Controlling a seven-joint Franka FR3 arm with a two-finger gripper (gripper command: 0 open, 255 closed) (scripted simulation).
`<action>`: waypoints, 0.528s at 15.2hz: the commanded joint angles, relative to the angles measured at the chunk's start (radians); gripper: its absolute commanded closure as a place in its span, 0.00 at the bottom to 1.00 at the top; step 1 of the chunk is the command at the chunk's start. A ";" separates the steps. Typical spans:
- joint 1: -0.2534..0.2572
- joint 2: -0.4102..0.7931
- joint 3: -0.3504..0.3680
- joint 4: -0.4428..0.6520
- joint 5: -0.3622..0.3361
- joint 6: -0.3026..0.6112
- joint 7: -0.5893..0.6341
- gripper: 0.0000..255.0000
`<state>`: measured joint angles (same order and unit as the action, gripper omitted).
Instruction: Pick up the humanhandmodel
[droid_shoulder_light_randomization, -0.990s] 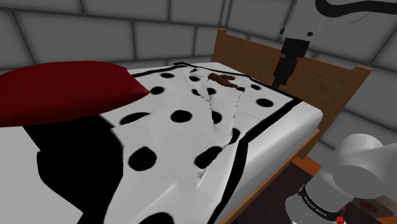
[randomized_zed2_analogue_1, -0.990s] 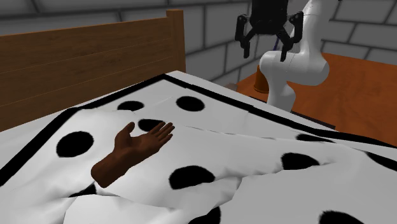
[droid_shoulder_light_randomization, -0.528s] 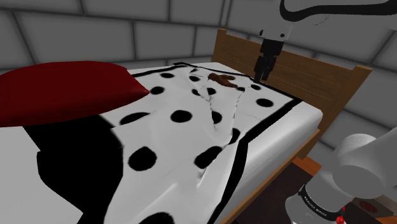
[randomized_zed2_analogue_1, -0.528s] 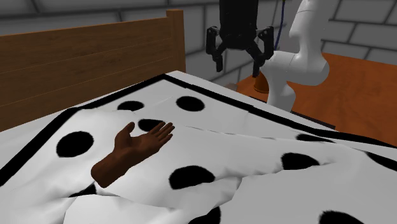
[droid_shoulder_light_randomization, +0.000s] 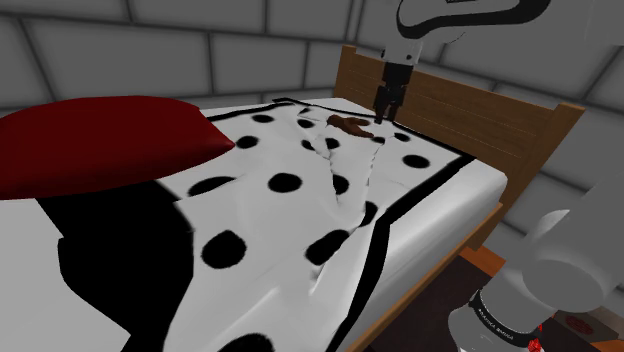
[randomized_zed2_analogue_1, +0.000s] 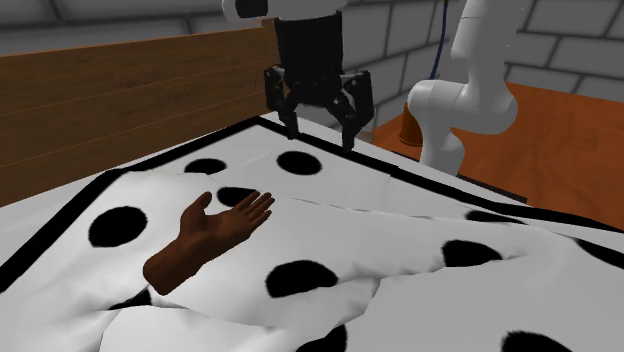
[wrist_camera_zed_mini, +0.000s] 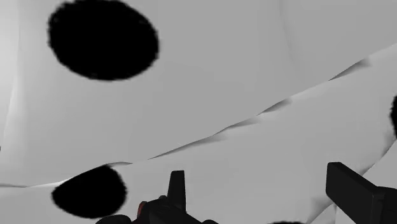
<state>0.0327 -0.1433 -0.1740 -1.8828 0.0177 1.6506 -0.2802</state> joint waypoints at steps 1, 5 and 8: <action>-0.003 0.092 -0.009 0.086 0.008 0.002 -0.022 0.00; -0.015 0.261 -0.020 0.264 0.028 -0.013 -0.060 0.00; -0.030 0.398 -0.024 0.425 0.045 -0.041 -0.086 0.00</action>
<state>0.0102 0.2093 -0.1947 -1.5062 0.0576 1.6134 -0.3529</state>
